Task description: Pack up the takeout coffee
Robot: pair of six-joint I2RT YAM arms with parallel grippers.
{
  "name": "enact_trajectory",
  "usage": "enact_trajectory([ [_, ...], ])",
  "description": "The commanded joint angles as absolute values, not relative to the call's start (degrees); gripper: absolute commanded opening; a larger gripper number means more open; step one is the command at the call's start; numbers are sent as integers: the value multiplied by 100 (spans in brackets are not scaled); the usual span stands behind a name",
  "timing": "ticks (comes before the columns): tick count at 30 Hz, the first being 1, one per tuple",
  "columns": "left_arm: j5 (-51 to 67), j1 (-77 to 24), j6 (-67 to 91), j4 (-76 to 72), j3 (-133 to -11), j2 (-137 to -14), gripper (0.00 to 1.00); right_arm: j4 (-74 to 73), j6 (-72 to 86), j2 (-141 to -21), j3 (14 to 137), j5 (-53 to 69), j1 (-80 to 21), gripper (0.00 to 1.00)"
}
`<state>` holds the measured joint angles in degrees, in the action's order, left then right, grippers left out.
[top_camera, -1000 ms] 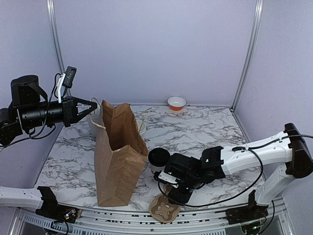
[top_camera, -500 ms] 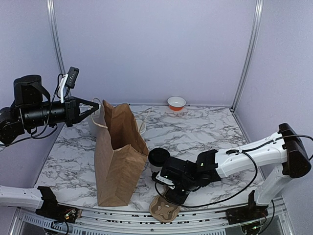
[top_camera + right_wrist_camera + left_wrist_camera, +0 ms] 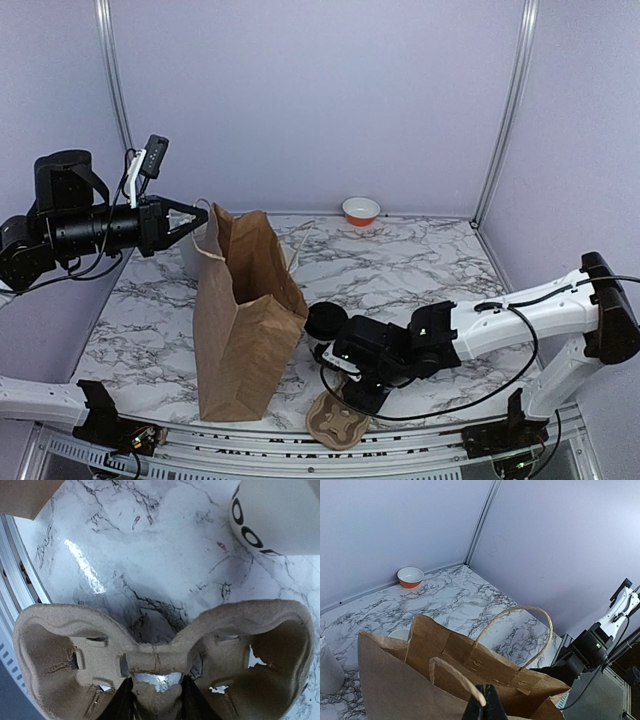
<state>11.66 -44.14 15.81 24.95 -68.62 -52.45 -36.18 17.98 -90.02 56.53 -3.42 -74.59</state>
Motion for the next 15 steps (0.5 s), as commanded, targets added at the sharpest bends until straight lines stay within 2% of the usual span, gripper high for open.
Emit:
enact_trajectory([
  [1, 1269, -4377, 1515, 2291, -7064, -5286, 0, -3848, 1829, -8568, 5858, -652, -7447, 30],
  [15, 1425, -4377, 1503, 2273, -7121, -5376, 0, -4481, 1851, -7061, 5678, -1043, -6860, 30],
])
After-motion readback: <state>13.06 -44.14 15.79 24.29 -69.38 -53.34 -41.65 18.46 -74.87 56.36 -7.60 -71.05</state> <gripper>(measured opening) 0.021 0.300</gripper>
